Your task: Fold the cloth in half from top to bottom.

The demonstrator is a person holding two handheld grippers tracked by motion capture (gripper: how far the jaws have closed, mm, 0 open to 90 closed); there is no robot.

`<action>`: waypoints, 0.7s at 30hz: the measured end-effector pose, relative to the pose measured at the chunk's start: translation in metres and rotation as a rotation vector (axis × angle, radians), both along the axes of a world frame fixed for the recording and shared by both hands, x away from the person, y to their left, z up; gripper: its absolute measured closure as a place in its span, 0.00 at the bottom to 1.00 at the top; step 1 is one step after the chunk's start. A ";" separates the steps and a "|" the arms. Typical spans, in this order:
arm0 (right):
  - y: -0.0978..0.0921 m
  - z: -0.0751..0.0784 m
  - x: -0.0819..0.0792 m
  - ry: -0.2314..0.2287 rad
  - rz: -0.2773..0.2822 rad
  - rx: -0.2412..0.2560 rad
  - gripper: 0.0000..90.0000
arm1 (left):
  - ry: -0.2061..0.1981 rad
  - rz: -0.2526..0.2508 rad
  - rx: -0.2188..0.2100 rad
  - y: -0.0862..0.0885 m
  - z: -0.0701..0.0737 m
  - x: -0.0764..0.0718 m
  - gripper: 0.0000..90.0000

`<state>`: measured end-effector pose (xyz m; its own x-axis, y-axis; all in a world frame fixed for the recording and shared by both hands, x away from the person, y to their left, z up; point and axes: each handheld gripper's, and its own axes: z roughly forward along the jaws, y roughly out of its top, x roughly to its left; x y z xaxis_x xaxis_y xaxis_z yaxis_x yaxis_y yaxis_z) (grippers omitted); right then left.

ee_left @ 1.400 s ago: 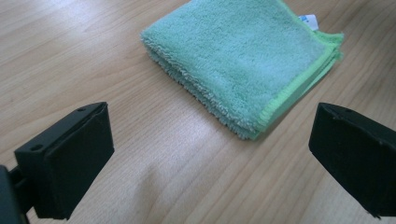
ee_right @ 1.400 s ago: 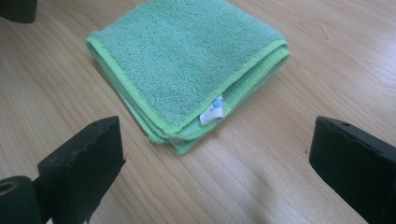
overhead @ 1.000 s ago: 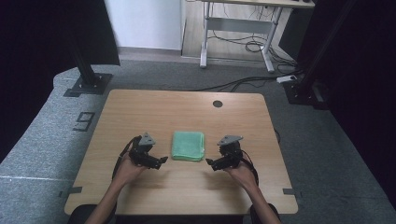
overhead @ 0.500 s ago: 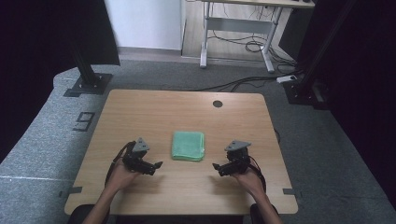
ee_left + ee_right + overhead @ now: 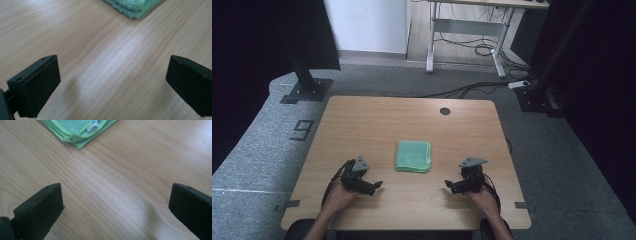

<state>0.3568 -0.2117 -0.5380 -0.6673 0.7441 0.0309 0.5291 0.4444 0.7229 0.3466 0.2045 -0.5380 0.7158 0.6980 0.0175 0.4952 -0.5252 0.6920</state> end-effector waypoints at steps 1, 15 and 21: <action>-0.001 -0.002 0.000 0.001 -0.002 0.000 0.00 | 0.002 -0.003 0.003 0.000 -0.001 0.000 0.00; -0.001 -0.018 -0.001 0.002 -0.044 -0.031 0.00 | 0.049 -0.006 0.013 -0.004 -0.011 0.000 0.00; 0.000 -0.019 0.000 -0.006 -0.056 -0.027 0.00 | 0.050 -0.005 0.014 -0.004 -0.011 0.000 0.00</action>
<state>0.3569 -0.2120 -0.5567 -0.6244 0.7811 0.0065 0.5493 0.4332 0.7146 0.3469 0.2005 -0.5491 0.7195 0.6944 -0.0089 0.5264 -0.5370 0.6592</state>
